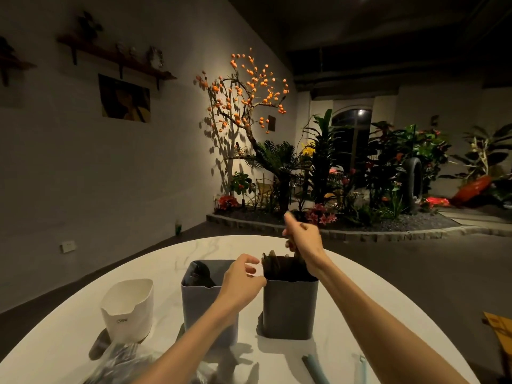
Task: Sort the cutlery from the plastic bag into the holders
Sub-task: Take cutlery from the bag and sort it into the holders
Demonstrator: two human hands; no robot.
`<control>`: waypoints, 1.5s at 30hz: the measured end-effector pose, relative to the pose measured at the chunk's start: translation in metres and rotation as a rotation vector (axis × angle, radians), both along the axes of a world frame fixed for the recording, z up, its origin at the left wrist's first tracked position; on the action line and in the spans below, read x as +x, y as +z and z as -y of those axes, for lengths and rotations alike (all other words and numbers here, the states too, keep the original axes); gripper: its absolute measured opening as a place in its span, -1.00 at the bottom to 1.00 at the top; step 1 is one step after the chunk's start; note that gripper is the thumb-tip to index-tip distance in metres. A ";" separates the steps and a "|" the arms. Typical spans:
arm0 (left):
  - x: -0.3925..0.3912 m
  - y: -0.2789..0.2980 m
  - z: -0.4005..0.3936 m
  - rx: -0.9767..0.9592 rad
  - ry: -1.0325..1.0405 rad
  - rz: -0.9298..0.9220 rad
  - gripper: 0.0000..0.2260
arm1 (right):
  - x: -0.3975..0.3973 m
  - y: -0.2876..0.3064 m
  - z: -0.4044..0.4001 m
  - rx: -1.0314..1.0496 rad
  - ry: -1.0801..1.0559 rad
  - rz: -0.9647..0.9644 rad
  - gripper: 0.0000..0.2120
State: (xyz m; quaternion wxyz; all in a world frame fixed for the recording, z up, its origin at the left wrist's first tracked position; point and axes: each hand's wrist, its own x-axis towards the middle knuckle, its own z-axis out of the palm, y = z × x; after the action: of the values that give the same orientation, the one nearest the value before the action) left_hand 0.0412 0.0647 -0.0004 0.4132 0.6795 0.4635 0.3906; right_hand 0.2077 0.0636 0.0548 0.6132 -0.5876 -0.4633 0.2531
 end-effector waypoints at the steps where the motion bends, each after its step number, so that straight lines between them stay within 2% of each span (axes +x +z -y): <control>1: 0.001 -0.001 -0.002 -0.006 0.005 -0.001 -0.63 | -0.001 -0.009 -0.004 -0.061 0.021 0.025 -0.67; 2: 0.002 -0.002 -0.004 -0.009 0.010 0.005 -0.62 | -0.002 -0.015 -0.007 -0.091 0.025 0.042 -0.71; 7: 0.005 -0.007 -0.009 -0.023 -0.014 0.005 -0.54 | -0.001 -0.014 -0.006 -0.090 -0.022 0.032 -0.61; 10: 0.006 -0.009 -0.009 -0.111 -0.046 0.029 -0.40 | -0.015 -0.020 0.005 -0.252 0.065 0.155 -0.51; 12: 0.008 -0.010 -0.010 -0.158 -0.068 0.051 -0.36 | -0.023 -0.025 0.008 -0.368 0.162 0.233 -0.53; 15: 0.007 -0.009 -0.012 -0.210 -0.061 0.102 -0.35 | -0.024 -0.023 0.008 -0.343 0.139 0.209 -0.54; 19: -0.006 -0.001 -0.004 -0.187 -0.052 0.156 -0.47 | -0.010 -0.020 0.011 -0.176 0.116 0.204 -0.55; 23: -0.017 0.010 0.013 -0.172 -0.042 0.156 -0.60 | -0.012 -0.025 0.015 -0.257 0.079 0.497 -0.62; 29: -0.045 0.028 0.053 -0.195 -0.093 0.075 -0.67 | -0.020 -0.023 0.033 -0.194 0.088 0.293 -0.68; 33: -0.071 0.032 0.080 -0.153 -0.130 -0.017 -0.81 | -0.023 -0.003 0.068 -0.166 0.147 0.293 -0.76; 37: -0.089 0.016 0.108 -0.098 -0.144 -0.152 -0.86 | -0.041 0.001 0.125 -0.188 0.261 0.364 -0.87; 38: -0.092 0.004 0.118 -0.078 -0.156 -0.220 -0.84 | -0.047 -0.006 0.140 -0.256 0.335 0.401 -0.87; 39: -0.092 -0.009 0.127 -0.056 -0.164 -0.300 -0.74 | -0.053 -0.015 0.152 -0.352 0.431 0.454 -0.85; 41: -0.093 -0.038 0.150 -0.031 -0.132 -0.487 -0.37 | -0.066 -0.044 0.172 -0.583 0.635 0.612 -0.82; 43: -0.094 -0.060 0.168 0.000 -0.085 -0.690 -0.10 | -0.078 -0.077 0.182 -0.673 0.706 0.816 -0.82; 44: -0.097 -0.066 0.174 0.021 -0.071 -0.752 -0.08 | -0.083 -0.092 0.185 -0.638 0.684 0.866 -0.84; 45: -0.102 -0.071 0.176 0.041 -0.060 -0.759 -0.16 | -0.088 -0.105 0.187 -0.581 0.645 0.861 -0.86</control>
State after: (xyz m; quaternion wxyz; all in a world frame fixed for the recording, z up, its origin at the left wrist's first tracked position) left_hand -0.0606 -0.1108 -0.0713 0.2098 0.7974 0.5553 0.1083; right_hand 0.1197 -0.1231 -0.0499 0.0780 -0.6103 -0.7362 0.2818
